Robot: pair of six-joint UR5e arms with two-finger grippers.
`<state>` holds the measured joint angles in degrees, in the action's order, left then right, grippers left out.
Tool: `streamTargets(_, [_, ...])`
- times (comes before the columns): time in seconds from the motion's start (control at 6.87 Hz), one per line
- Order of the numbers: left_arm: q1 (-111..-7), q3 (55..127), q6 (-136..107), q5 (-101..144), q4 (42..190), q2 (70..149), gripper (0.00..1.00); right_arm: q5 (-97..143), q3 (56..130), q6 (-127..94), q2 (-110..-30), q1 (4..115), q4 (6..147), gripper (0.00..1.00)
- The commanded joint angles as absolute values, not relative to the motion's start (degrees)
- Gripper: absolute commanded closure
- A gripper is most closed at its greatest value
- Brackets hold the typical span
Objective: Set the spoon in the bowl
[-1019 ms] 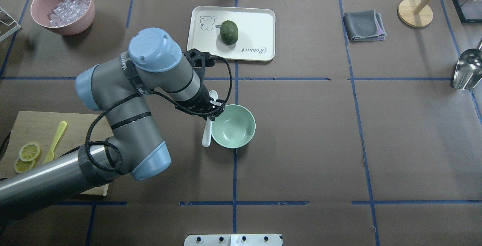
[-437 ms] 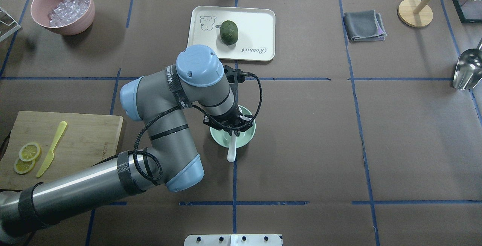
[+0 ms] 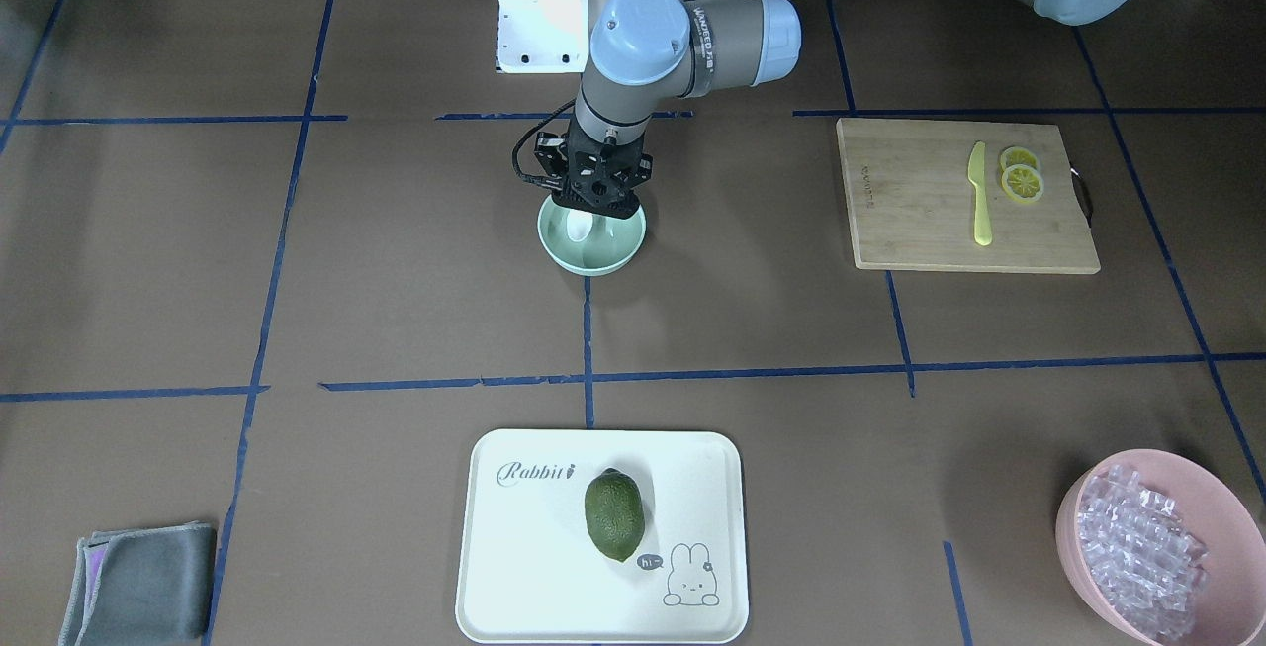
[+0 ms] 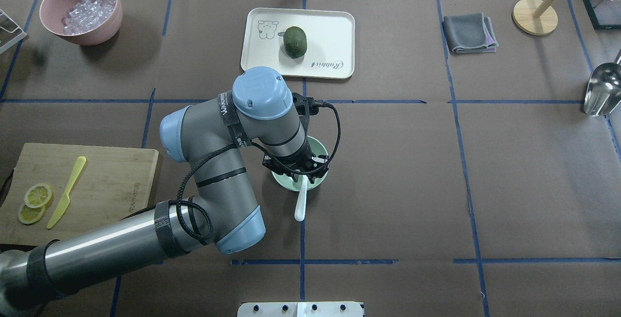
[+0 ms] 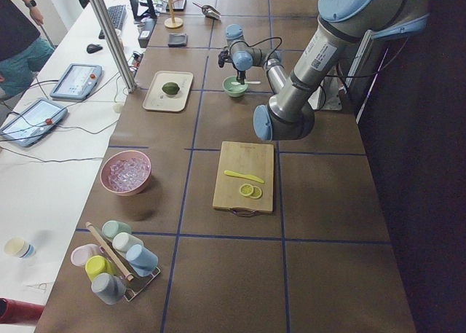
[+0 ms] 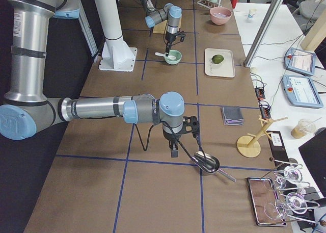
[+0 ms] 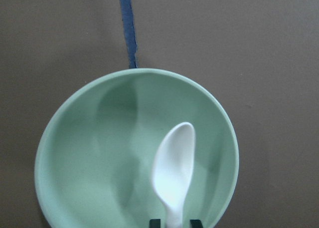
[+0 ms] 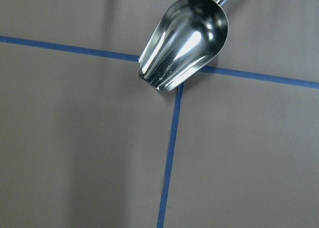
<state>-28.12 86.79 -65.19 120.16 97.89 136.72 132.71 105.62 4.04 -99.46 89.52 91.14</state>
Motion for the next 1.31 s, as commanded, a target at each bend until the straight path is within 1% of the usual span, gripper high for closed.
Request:
streamTargets(0.0, [-28.47,86.49,-65.30,120.06,97.74,136.67,0.03,132.89,105.64,4.04,-99.75,89.56,91.06,0.00])
streamTargets(0.44, [-31.45,87.09,-64.78,122.85,96.26,136.76,0.03,132.80,105.47,4.04,-99.76,89.56,90.97,0.00])
streamTargets(0.73, [-35.93,88.85,-60.24,123.57,93.01,134.49,0.01,132.71,105.29,4.31,-100.19,89.56,91.14,0.00])
streamTargets(1.02, [-42.24,95.24,-48.41,123.66,86.60,127.57,0.01,132.80,104.77,4.31,-100.20,89.56,91.23,0.00])
streamTargets(1.17, [-44.97,99.36,-44.51,123.58,85.96,122.66,0.01,132.80,104.42,4.31,-100.20,89.56,91.23,0.00])
